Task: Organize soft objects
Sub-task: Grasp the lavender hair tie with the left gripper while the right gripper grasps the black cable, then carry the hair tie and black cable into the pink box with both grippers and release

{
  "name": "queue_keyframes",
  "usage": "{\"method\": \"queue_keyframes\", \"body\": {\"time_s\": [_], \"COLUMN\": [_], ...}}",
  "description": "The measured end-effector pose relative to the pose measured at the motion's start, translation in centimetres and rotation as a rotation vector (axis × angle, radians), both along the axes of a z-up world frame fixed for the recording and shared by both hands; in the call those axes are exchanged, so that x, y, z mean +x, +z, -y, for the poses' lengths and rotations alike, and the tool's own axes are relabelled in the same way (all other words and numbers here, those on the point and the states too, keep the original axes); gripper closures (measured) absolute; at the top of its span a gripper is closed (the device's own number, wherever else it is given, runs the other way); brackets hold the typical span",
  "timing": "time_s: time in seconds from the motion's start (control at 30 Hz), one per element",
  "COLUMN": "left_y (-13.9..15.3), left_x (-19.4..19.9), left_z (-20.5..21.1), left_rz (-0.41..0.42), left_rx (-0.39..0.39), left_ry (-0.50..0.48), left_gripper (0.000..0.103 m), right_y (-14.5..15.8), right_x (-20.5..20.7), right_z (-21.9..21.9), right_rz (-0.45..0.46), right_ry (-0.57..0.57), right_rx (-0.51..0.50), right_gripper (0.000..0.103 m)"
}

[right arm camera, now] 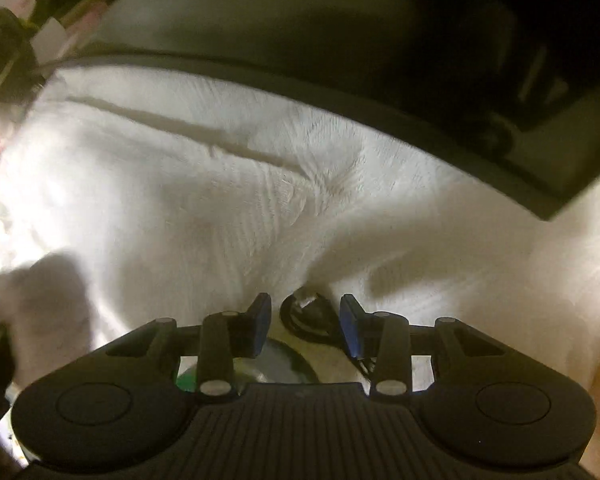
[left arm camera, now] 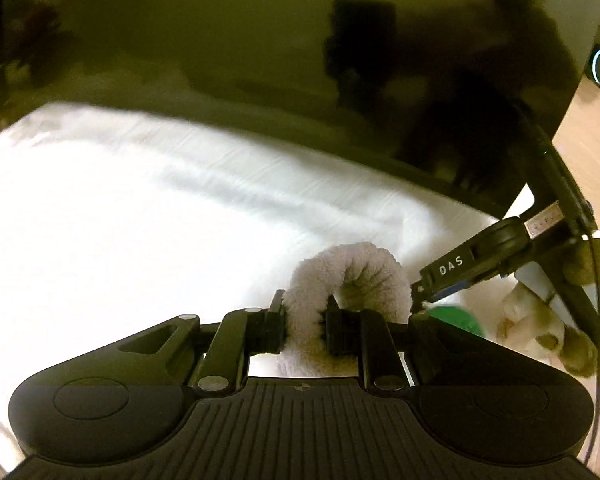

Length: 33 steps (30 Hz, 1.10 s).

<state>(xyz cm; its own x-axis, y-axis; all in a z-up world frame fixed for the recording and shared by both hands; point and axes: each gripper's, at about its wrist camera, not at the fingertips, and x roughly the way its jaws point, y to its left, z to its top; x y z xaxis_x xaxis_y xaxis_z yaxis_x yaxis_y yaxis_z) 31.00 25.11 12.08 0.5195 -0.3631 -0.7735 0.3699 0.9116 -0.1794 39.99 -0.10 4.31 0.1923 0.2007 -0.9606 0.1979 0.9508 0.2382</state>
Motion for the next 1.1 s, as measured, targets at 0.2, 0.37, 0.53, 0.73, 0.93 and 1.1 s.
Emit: {"method": "queue_keyframes", "body": {"time_s": [0.2, 0.37, 0.53, 0.73, 0.93, 1.1], "left_y": [-1.1, -0.3, 1.0, 2.5, 3.6, 5.6], "left_x": [1.0, 0.9, 0.2, -1.4, -2.6, -3.4], "left_z": [-2.6, -1.7, 0.9, 4.8, 10.1, 14.2], "left_rz": [-0.041, -0.031, -0.032, -0.032, -0.014, 0.022], "left_rx": [-0.013, -0.014, -0.004, -0.004, -0.002, -0.029], "left_ry": [0.058, 0.048, 0.01, -0.052, -0.133, -0.213], "left_gripper": [0.084, 0.084, 0.084, 0.084, 0.083, 0.083], "right_y": [0.2, 4.9, 10.3, 14.2, 16.5, 18.5], "right_x": [-1.6, -3.9, -6.9, -10.5, -14.5, -18.3], "right_z": [-0.3, 1.4, 3.0, 4.6, 6.7, 10.1], "right_rz": [0.033, 0.14, 0.239, 0.325, 0.402, 0.47], "right_ry": [0.019, -0.015, -0.045, -0.055, -0.084, -0.131], "right_rx": [-0.031, -0.02, 0.003, 0.043, 0.059, 0.045], "right_gripper": [0.089, 0.096, 0.097, 0.097, 0.097, 0.097]}}
